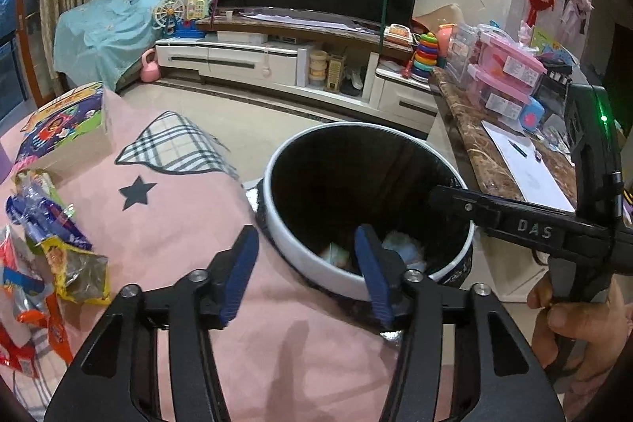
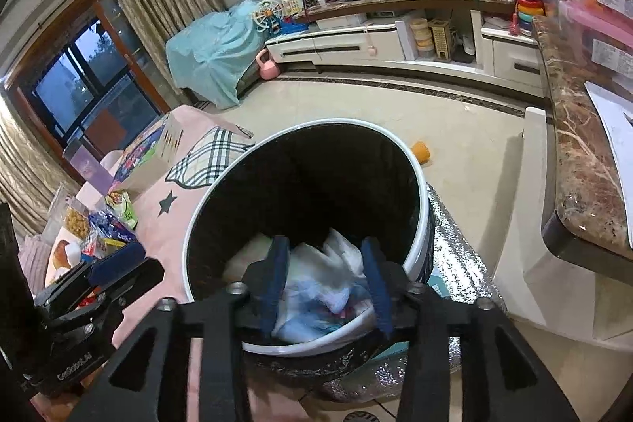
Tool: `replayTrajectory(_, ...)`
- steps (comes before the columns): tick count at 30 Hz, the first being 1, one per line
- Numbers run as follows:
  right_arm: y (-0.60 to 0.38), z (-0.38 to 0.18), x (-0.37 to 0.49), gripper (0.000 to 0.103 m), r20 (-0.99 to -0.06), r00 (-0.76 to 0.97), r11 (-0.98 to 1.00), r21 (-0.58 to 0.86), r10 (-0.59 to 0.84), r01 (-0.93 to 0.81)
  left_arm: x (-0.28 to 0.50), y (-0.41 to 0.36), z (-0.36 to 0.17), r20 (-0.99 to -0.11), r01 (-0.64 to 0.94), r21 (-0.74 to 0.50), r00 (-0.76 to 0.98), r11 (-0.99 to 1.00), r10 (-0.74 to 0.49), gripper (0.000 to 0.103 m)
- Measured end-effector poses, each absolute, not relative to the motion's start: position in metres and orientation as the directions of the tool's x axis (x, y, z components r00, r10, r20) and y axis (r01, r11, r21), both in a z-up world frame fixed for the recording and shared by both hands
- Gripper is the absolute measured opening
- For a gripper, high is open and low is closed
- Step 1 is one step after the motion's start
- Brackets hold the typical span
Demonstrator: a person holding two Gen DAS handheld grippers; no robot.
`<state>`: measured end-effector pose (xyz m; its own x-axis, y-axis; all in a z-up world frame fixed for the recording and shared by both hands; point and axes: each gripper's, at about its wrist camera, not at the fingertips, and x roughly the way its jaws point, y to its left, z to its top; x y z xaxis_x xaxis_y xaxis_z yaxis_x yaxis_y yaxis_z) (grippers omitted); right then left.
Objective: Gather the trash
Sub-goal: 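Move both open tools back toward the snacks on the table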
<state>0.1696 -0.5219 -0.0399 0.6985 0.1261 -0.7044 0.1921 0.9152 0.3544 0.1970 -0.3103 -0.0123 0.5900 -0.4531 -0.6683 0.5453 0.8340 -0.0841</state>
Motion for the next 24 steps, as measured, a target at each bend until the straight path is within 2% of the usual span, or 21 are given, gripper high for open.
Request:
replayTrajectory(1,-0.521,-0.039,0.168,0.049,-0.7,0.703,0.913,0.359,0.126,0.193,0.197,-0.307,-0.013,-0.669,0.542,-0.086,0.591,0.836,-0.452,0.055)
replayTrajectory(3,-0.519,-0.039,0.165,0.061,-0.691,0.711,0.91,0.368,0.129,0.193,0.193,-0.299,-0.014,-0.67,0.529,-0.093,0.593,0.844,-0.446,0.056)
replayTrajectory(6,-0.512,-0.036,0.16,0.075,-0.675,0.724,0.905,0.385,0.144,0.179,0.189,-0.283,-0.018,-0.673,0.505,-0.1,0.6,0.857,-0.432,0.059)
replayTrajectory(11,-0.492,-0.031,0.154,0.085,-0.654,0.738,0.903,0.402,0.167,0.151,0.178,-0.248,-0.026,-0.68,0.437,-0.124,0.617,0.891,-0.397,0.062)
replayTrajectory(24,-0.414,-0.034,0.145,0.087,-0.628,0.725,0.904,0.427,0.282,0.019,0.15,-0.147,-0.041,-0.688,0.261,-0.152,0.664,0.953,-0.291,0.062)
